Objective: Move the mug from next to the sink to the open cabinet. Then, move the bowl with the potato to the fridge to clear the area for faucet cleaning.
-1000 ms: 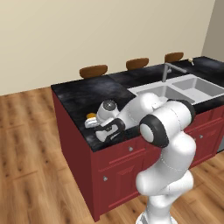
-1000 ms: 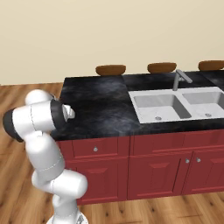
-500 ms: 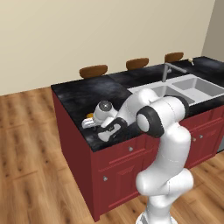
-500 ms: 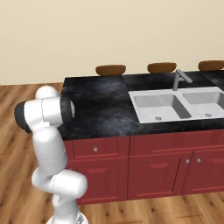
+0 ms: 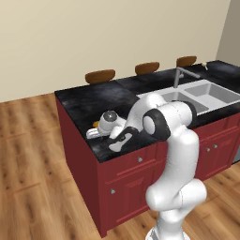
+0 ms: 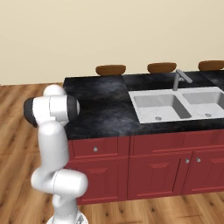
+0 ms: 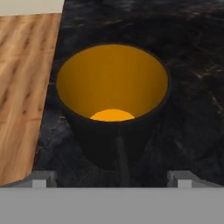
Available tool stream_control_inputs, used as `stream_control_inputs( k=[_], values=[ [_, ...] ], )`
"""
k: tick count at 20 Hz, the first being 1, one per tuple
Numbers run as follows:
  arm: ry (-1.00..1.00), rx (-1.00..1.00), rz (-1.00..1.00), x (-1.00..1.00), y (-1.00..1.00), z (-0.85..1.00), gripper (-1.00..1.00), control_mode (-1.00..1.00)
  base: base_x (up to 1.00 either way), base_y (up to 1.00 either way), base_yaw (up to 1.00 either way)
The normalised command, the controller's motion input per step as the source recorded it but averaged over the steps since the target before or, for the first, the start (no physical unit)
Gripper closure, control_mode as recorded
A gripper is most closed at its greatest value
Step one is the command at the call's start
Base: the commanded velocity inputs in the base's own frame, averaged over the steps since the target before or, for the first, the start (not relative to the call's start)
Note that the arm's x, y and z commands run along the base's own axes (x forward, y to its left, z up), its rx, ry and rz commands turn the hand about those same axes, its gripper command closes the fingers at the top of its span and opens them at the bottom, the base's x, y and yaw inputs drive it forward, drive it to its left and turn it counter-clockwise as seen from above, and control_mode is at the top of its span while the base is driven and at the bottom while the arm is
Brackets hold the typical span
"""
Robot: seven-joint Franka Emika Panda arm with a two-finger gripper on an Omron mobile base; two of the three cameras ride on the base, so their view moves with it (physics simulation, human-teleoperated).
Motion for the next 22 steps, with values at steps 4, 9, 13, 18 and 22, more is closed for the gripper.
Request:
stream_control_inputs(
  k=[4, 9, 13, 18, 22],
  values=[
    [0.00, 0.00, 0.00, 0.38, 0.00, -0.04, -1.00, -1.00, 0.00, 0.00, 0.00],
    [0.00, 0.00, 0.00, 0.22, 0.00, 0.00, -1.00, -1.00, 0.00, 0.00, 0.00],
    [0.00, 0.00, 0.00, 0.11, 0.00, 0.00, 1.00, -1.00, 0.00, 0.00, 0.00],
    [0.00, 0.00, 0.00, 0.00, 0.00, 0.00, 1.00, -1.00, 0.00, 0.00, 0.00],
    [0.00, 0.00, 0.00, 0.00, 0.00, 0.03, 1.00, -1.00, 0.00, 0.00, 0.00]
  ],
)
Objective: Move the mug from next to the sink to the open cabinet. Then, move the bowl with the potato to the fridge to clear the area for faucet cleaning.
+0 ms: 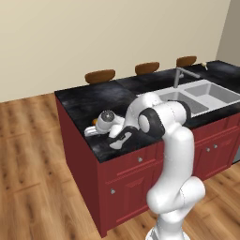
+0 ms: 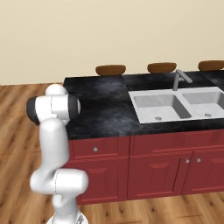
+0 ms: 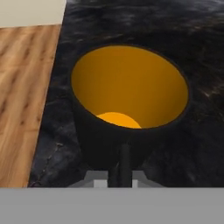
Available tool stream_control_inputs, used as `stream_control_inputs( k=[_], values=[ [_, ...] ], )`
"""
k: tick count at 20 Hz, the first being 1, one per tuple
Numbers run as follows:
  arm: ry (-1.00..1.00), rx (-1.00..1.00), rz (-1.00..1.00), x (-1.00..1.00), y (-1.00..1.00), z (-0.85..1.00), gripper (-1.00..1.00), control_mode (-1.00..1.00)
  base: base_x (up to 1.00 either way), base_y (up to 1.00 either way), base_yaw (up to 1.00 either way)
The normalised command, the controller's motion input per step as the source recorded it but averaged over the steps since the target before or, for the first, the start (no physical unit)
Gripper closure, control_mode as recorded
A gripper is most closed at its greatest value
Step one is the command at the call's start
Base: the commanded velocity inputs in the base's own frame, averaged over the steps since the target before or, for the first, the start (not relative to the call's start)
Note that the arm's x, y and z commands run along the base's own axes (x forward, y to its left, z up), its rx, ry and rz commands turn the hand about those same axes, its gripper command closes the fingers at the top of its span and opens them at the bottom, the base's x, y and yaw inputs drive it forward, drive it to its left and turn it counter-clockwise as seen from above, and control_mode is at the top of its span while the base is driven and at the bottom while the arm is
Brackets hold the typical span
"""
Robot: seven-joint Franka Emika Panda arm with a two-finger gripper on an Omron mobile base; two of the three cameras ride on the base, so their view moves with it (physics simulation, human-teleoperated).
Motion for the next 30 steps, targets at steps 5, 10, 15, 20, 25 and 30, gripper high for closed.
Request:
stream_control_inputs(
  k=[5, 10, 15, 20, 25, 30],
  values=[
    [0.00, 0.03, -0.03, -0.39, -0.01, 0.38, 1.00, -1.00, 0.00, 0.00, 0.00],
    [-0.07, 0.03, -0.14, -0.87, -0.01, 0.89, 1.00, -1.00, 0.00, 0.00, 0.00],
    [-0.08, 0.00, -0.21, -0.90, 0.00, 1.00, 1.00, -1.00, 0.00, 0.00, 0.00],
    [-0.06, 0.03, -0.28, -0.89, -0.17, 0.96, 1.00, -1.00, 0.00, 0.00, 0.00],
    [-0.04, 0.04, -0.15, -0.40, -0.21, 0.36, 1.00, 1.00, -0.54, -0.29, -0.35],
    [0.00, 0.00, 0.00, 0.00, 0.00, 0.00, 1.00, 1.00, -0.43, -0.34, -0.79]
  ],
)
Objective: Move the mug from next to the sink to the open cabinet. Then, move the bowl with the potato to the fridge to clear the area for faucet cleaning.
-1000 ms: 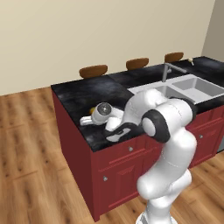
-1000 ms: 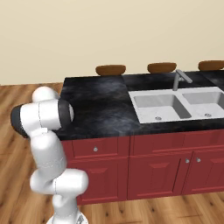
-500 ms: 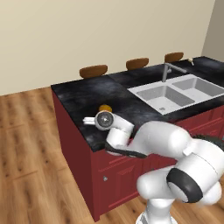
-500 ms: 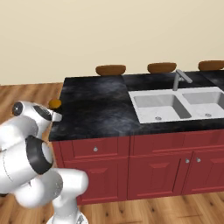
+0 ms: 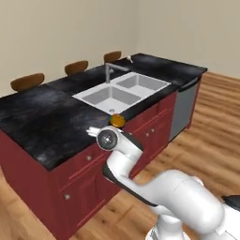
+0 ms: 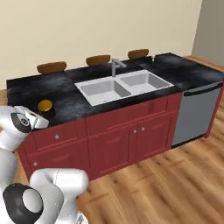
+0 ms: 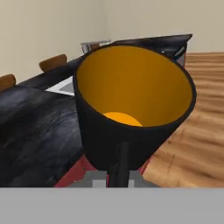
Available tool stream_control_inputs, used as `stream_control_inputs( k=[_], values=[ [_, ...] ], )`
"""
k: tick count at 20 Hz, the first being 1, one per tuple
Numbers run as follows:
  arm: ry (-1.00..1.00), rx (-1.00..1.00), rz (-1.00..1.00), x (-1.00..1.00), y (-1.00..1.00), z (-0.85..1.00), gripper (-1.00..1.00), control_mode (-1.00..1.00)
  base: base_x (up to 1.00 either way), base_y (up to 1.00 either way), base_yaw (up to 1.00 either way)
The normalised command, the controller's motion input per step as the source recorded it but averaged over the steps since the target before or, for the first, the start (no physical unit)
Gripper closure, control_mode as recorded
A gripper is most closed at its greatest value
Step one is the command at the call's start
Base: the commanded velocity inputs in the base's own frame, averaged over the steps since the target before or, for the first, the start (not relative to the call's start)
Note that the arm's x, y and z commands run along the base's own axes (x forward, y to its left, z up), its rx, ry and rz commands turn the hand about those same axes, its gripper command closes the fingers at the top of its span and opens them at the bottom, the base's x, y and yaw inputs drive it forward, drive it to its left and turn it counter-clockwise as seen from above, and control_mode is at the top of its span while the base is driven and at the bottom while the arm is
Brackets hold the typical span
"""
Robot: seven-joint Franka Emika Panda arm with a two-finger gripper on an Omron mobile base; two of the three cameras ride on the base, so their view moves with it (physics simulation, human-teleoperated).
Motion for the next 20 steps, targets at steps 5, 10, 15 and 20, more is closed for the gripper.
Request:
stream_control_inputs(
  k=[5, 10, 15, 20],
  values=[
    [0.00, 0.00, 0.00, 0.00, 0.00, 0.00, 1.00, 1.00, -0.06, -0.35, -0.89],
    [0.00, 0.00, 0.00, 0.00, 0.00, 0.00, 1.00, 1.00, -0.04, -0.41, -0.89],
    [0.00, 0.00, 0.00, 0.00, 0.00, 0.00, 1.00, 1.00, -0.01, -0.42, -0.89],
    [0.00, 0.00, 0.00, 0.00, 0.00, 0.00, 1.00, 1.00, 0.09, -0.46, -0.83]
  ],
)
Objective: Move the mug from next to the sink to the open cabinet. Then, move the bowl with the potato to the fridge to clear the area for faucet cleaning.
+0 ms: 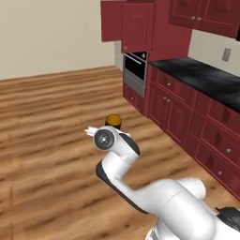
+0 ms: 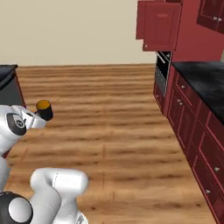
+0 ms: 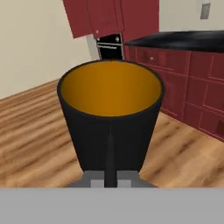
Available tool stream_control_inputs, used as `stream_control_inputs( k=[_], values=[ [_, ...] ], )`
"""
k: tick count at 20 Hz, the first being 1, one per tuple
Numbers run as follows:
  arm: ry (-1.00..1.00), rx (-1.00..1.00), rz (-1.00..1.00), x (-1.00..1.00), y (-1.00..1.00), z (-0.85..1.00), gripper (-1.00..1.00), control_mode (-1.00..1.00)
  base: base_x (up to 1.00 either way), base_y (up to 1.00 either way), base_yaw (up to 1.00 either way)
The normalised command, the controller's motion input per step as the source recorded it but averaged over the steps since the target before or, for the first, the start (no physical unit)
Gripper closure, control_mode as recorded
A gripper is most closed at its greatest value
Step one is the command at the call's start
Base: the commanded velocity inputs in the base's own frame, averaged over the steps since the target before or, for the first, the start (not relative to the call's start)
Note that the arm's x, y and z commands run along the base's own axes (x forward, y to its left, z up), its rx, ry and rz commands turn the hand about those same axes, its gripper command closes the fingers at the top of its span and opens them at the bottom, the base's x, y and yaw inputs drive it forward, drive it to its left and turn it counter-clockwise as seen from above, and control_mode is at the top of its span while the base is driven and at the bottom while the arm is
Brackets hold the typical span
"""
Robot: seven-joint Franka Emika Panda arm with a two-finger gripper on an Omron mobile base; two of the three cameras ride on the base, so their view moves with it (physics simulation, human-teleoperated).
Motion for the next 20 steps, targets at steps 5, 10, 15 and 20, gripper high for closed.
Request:
stream_control_inputs(
  k=[5, 10, 15, 20],
  values=[
    [0.00, 0.00, 0.00, 0.00, 0.00, 0.00, 1.00, 1.00, 0.85, -0.03, -0.61],
    [0.00, 0.00, 0.00, 0.00, 0.00, 0.00, 1.00, 1.00, 1.00, 0.30, -0.35],
    [0.00, 0.00, 0.00, 0.00, 0.00, 0.00, 1.00, 1.00, 1.00, 0.66, -0.30],
    [0.00, 0.00, 0.00, 0.00, 0.00, 0.00, 1.00, 1.00, 1.00, 0.86, -0.31]
  ],
)
